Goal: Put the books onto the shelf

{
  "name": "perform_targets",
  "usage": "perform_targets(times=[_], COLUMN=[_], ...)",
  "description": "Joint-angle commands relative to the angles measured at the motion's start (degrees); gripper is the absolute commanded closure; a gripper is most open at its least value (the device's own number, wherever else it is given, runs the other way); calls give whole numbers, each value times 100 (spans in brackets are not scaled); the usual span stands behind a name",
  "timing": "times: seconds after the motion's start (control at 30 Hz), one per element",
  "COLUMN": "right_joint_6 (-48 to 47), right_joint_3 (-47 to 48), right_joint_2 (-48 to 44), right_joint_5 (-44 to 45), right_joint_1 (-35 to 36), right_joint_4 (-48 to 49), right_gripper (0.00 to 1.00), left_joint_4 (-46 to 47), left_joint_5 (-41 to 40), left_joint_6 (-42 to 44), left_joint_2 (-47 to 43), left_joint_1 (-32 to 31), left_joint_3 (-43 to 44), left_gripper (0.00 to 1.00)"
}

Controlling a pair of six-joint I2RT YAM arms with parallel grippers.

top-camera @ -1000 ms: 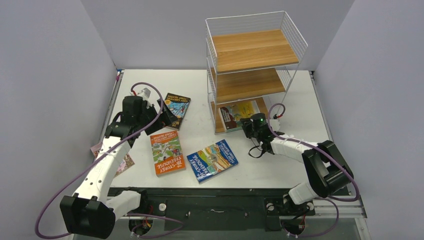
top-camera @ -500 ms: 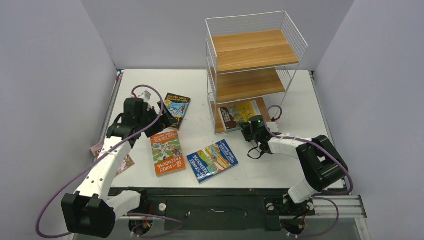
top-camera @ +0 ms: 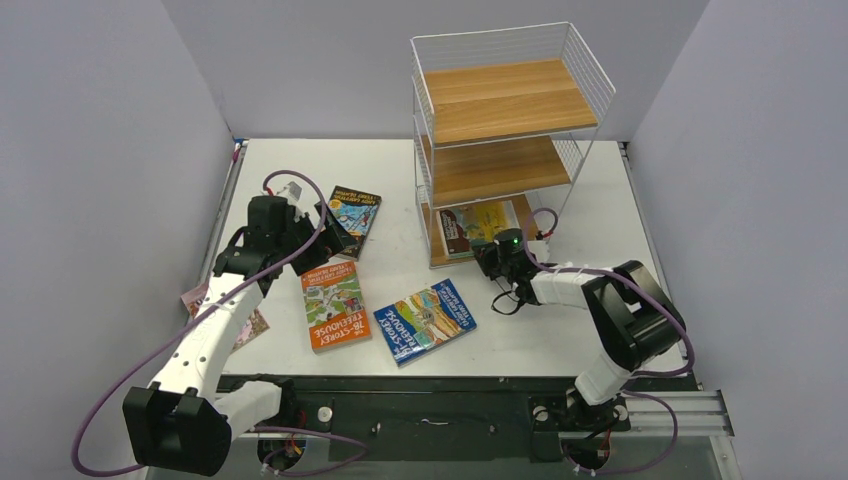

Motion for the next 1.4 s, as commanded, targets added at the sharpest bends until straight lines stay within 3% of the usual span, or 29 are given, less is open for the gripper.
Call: perform_targets(times=[0.0, 0.27, 0.37, 0.5, 0.67, 0.77, 0.87, 1.03, 1.27, 1.37], right_joint_6=[-41, -32, -406, -1221, -2111, -2764, -3340, -3810, -4455, -4698], right_joint_3=[247, -3, -103, -331, -1104, -1447, -1465, -1503, -1526, -1634], right_joint_2=[77, -199, -492, -1275, -2918, -3794, -4211, -4639, -4604, -4875], right_joint_5=[-72, 52, -49, -21, 214, -446, -1004, -939, -923, -873], right_joint_1=[8, -5, 8, 56, 13, -137, -320, -807, -904, -907], right_joint_4=[528, 607, 763, -30, -1025, -1181, -1650, -2302, -1692, -1381], right_gripper=[83, 83, 69, 59, 47, 34, 33, 35, 43, 44], left_joint_4=[343, 250, 228, 1, -328, -373, -172, -126, 218, 259], left_joint_5=[130, 80, 41, -110, -584, -706, -1072, -1373, -876, -1352], left_joint_6=[-26, 62, 107, 221, 261, -284, -806, -754, -132, 87], left_joint_2=[-7, -21, -4, 88, 213, 126, -78, -318, -242, -278], left_joint_1=[49, 73, 76, 95, 113, 19, -439, -1104, -1598, -2199], left_joint_3=[7, 24, 8, 82, 123, -330, -1165, -1279, -1314, -1391], left_gripper=[10, 10, 10, 10, 10, 10, 10, 9, 13, 15])
